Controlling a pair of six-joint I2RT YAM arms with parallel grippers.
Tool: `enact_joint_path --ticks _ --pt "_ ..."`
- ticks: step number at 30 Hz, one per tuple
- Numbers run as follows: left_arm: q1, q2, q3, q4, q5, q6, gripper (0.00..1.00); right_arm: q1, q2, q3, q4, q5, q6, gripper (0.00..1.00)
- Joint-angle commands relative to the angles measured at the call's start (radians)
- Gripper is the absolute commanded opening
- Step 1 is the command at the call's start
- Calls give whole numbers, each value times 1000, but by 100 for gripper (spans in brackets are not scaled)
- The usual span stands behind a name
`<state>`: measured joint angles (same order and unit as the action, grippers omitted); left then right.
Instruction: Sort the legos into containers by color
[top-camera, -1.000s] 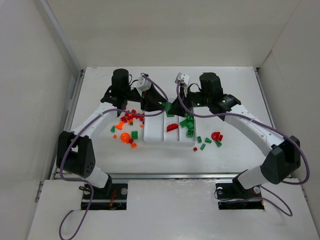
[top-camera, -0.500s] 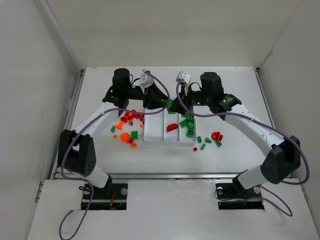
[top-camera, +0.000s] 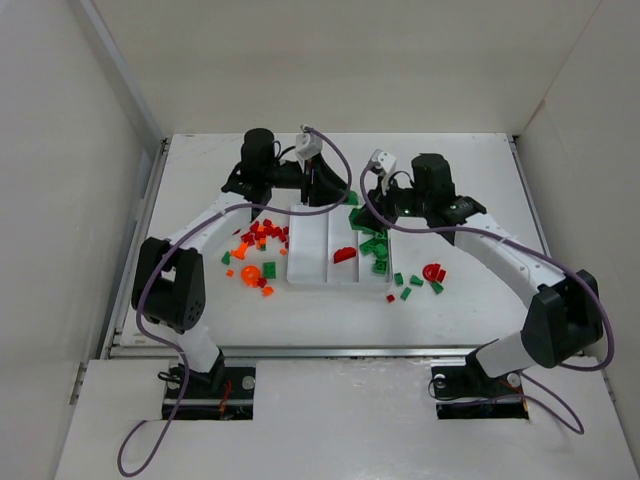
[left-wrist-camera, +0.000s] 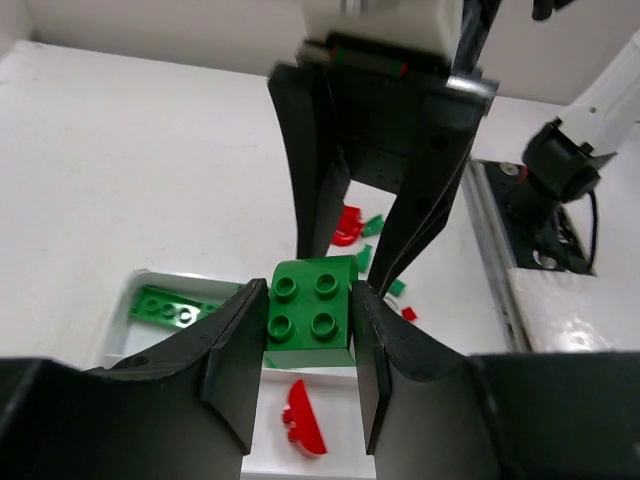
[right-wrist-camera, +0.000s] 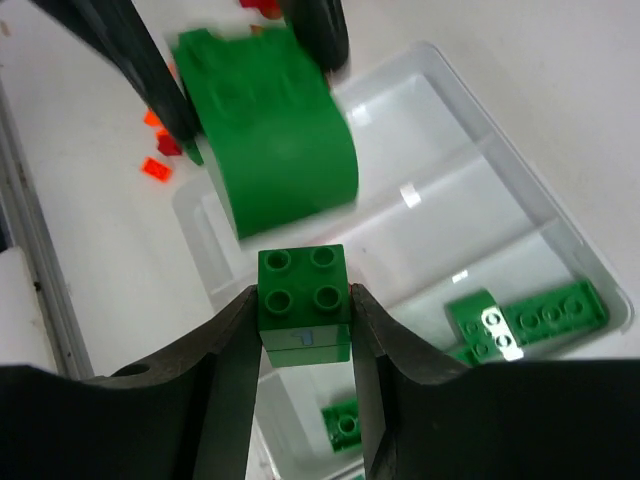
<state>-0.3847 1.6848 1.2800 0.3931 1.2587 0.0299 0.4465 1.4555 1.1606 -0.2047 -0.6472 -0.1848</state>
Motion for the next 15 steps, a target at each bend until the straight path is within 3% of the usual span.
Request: enact_joint_path --ticks 1,9,15 --pt "20 -2 103 105 -22 -41 0 -37 -9 -22 -52 27 -13 0" --pt "-14 123 154 105 -82 -50 0 -130 2 -41 -62 27 -13 0" --pt "-63 252 208 105 -203 -50 0 -175 12 -4 -110 236 65 0"
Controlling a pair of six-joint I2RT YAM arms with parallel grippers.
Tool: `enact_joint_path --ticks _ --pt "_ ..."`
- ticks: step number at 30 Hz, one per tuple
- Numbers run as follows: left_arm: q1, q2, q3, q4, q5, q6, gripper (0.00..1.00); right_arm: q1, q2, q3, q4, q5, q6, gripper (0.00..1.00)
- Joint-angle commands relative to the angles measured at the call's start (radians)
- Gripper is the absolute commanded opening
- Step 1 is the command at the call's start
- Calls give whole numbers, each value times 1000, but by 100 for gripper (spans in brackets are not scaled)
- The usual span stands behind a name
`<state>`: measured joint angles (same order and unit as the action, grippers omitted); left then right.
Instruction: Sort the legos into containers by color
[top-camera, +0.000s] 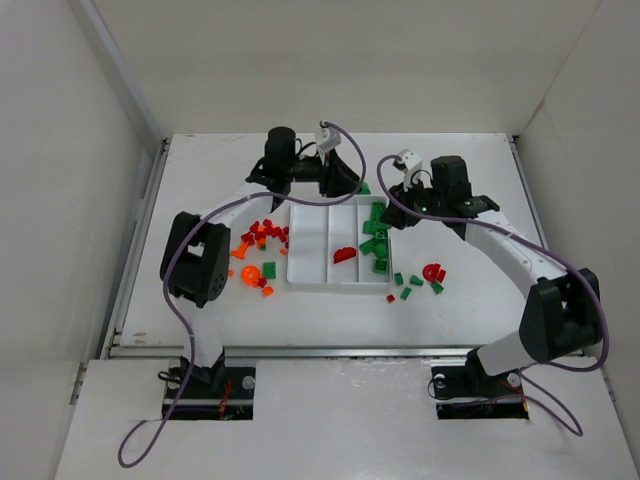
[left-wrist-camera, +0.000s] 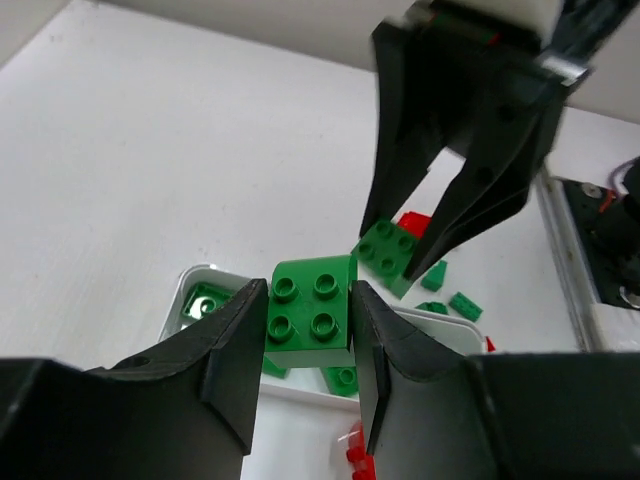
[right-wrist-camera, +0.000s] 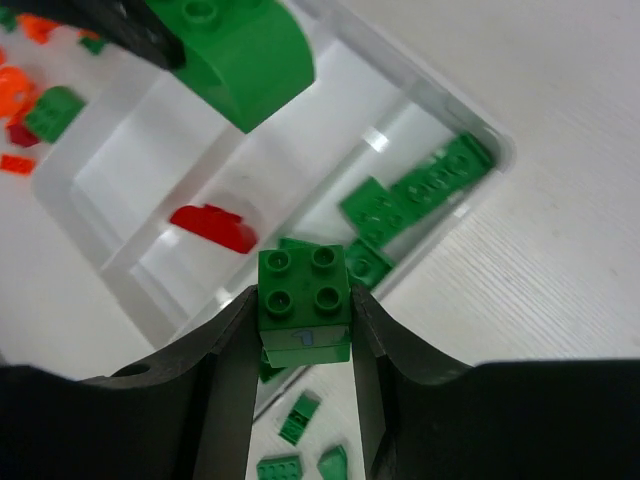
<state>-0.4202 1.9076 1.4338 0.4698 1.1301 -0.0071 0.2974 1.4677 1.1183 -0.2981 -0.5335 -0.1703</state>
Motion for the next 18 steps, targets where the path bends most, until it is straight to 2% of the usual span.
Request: enact_joint_path --ticks 1,4,7,10,12,14,15,16,18 --pt "-28 65 54 29 -107 7 0 -46 0 38 -16 209 70 0" --pt "-75 123 65 29 -281 56 0 -66 -53 17 -3 314 111 0" --pt "-129 154 91 -19 -392 177 0 -75 -102 8 14 325 111 0" --pt "-149 179 91 -19 -406 229 0 -75 -112 8 27 345 111 0" --pt "-149 189 91 -19 -406 242 7 -75 -112 17 27 345 111 0" --pt "-149 189 68 -19 -406 268 18 -75 -112 17 27 345 100 0" --pt "-149 189 68 -19 -406 268 27 -75 -112 17 17 327 100 0" --pt "-149 189 57 -37 -392 282 42 -75 -112 27 17 317 89 0" --pt "-149 189 57 -74 -298 355 56 -75 -112 37 8 291 77 0"
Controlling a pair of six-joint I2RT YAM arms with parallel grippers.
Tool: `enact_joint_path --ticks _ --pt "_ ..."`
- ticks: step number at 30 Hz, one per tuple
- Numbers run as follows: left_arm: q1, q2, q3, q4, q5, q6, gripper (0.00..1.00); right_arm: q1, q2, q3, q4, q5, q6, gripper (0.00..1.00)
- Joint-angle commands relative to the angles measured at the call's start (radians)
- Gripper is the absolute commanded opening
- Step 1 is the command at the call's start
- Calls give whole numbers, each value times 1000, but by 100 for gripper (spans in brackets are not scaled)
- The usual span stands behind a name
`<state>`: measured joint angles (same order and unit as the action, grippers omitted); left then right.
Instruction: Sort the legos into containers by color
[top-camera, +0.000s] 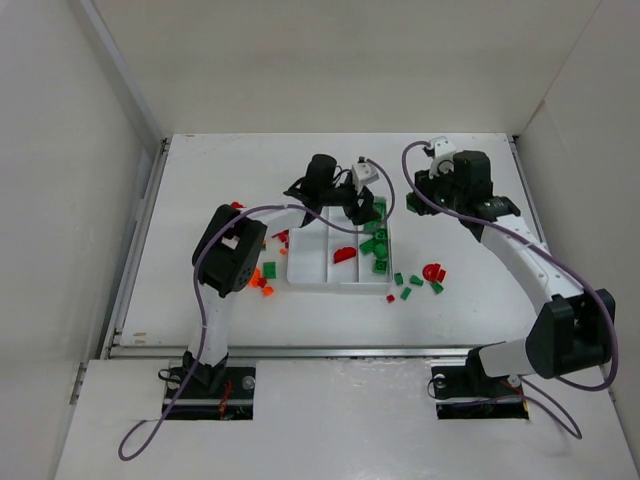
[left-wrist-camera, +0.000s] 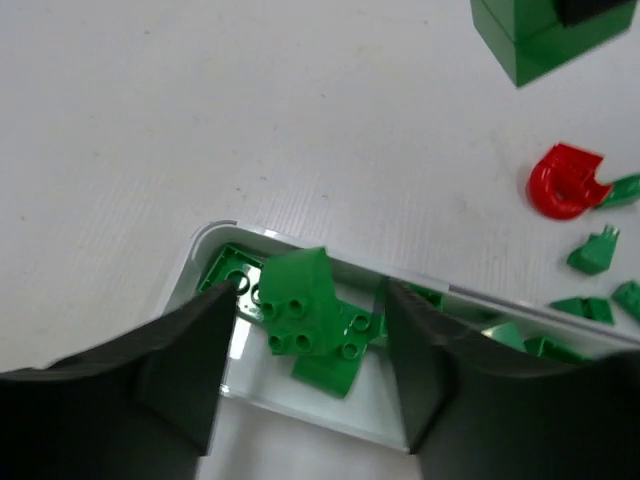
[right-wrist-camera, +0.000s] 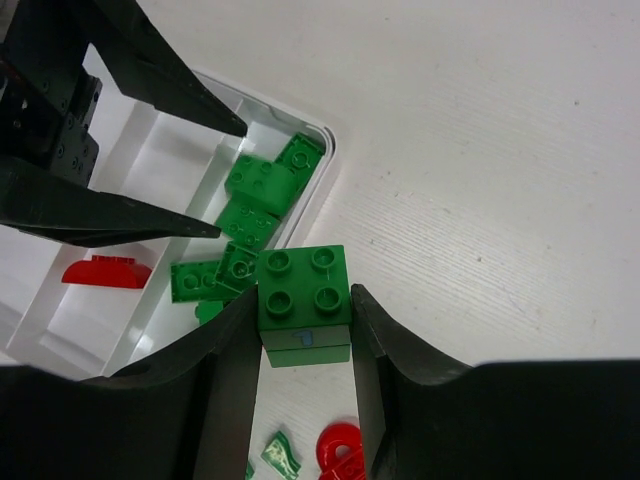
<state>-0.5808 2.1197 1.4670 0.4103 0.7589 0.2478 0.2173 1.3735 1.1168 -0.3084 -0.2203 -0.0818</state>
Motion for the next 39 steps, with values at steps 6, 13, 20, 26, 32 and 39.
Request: enact_joint_path --ticks 6,13,20,26,32,39 --pt "12 -33 75 -186 365 278 95 5 -42 77 -5 -157 -76 0" --pt "50 -73 108 -115 624 141 96 5 -106 77 26 -421 -113 0" --pt "39 -118 139 65 812 -96 90 5 -140 77 137 -643 -24 0" --pt "39 -127 159 105 800 -234 74 40 -140 77 137 -654 -24 0" --pt "10 -136 202 105 810 -309 59 68 -120 77 146 -610 -24 0" --pt "10 -145 191 105 893 -331 51 68 -120 77 146 -530 -42 0"
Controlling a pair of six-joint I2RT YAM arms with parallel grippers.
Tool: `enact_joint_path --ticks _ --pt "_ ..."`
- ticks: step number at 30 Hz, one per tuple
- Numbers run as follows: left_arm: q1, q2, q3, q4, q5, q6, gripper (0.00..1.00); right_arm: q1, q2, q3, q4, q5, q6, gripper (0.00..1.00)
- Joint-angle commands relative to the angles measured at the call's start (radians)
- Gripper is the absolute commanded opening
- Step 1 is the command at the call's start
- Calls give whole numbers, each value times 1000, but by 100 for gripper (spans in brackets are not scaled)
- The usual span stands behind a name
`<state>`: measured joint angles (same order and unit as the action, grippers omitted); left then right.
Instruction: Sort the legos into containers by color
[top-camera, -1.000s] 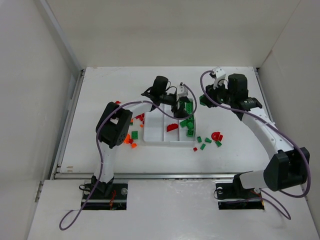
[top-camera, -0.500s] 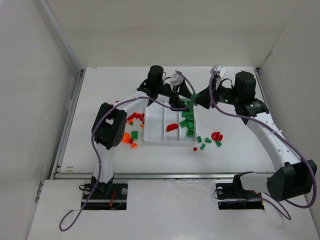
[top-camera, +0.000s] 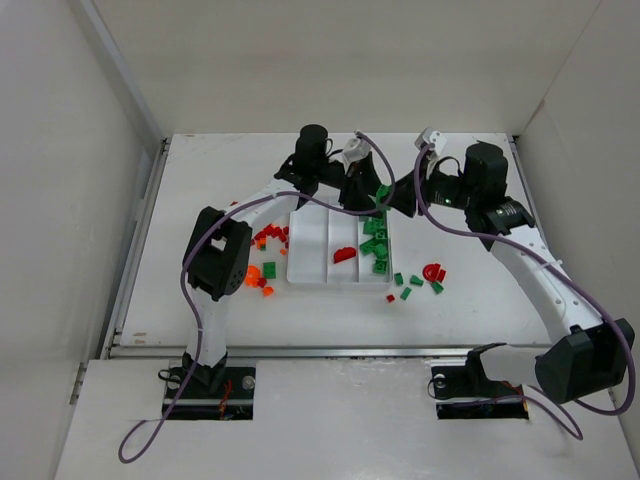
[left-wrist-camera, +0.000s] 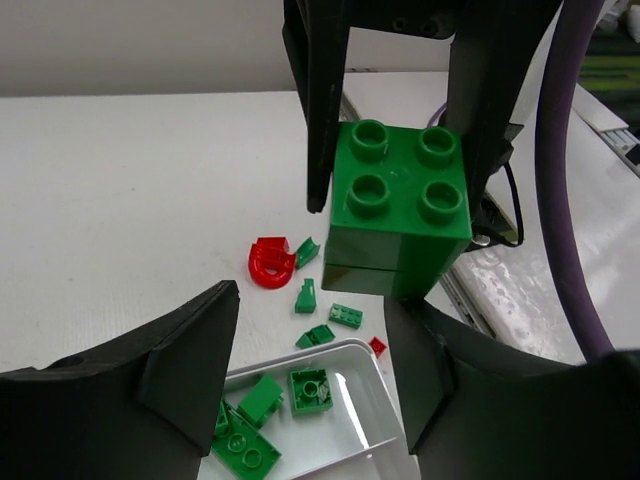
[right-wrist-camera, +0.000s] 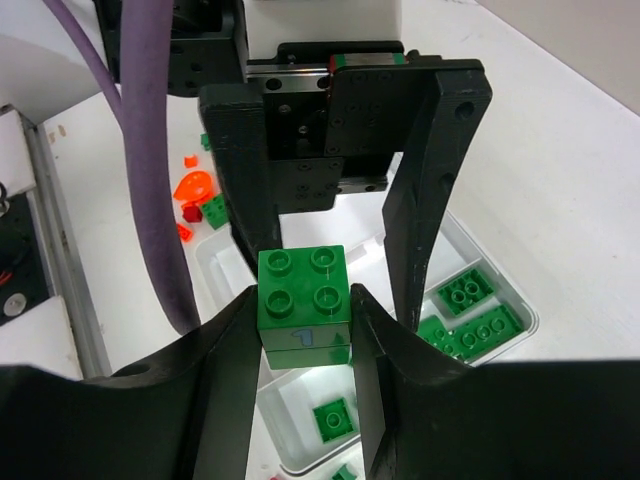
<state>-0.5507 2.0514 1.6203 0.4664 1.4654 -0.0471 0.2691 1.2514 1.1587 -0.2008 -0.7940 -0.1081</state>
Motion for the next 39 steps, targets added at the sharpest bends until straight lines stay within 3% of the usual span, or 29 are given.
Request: enact_joint_path --ticks 1,5,10,12,13,16,17,21,31,39 --pt "-20 -88 38 49 199 -21 57 16 -9 35 38 56 -16 0" --pt "-20 -97 27 49 237 4 70 16 -9 26 38 70 -25 0" --pt "-29 -97 27 49 207 4 73 16 0 26 47 59 -25 0" --pt "-40 -97 38 49 178 -26 68 16 0 16 47 50 -16 0" --pt "-40 -97 38 49 168 -27 59 16 0 16 47 50 -16 0" --pt "-40 -97 47 49 168 -39 44 16 0 16 47 50 -16 0" --pt "-40 -97 47 49 168 -39 31 16 0 16 57 50 -16 0" --pt "-40 -97 47 49 159 -57 0 16 0 7 57 50 -16 0" --pt "-2 -88 -40 58 15 -132 0 16 -52 26 57 217 39 0" --pt "9 -88 -73 58 -8 -123 0 16 -63 47 78 262 58 0"
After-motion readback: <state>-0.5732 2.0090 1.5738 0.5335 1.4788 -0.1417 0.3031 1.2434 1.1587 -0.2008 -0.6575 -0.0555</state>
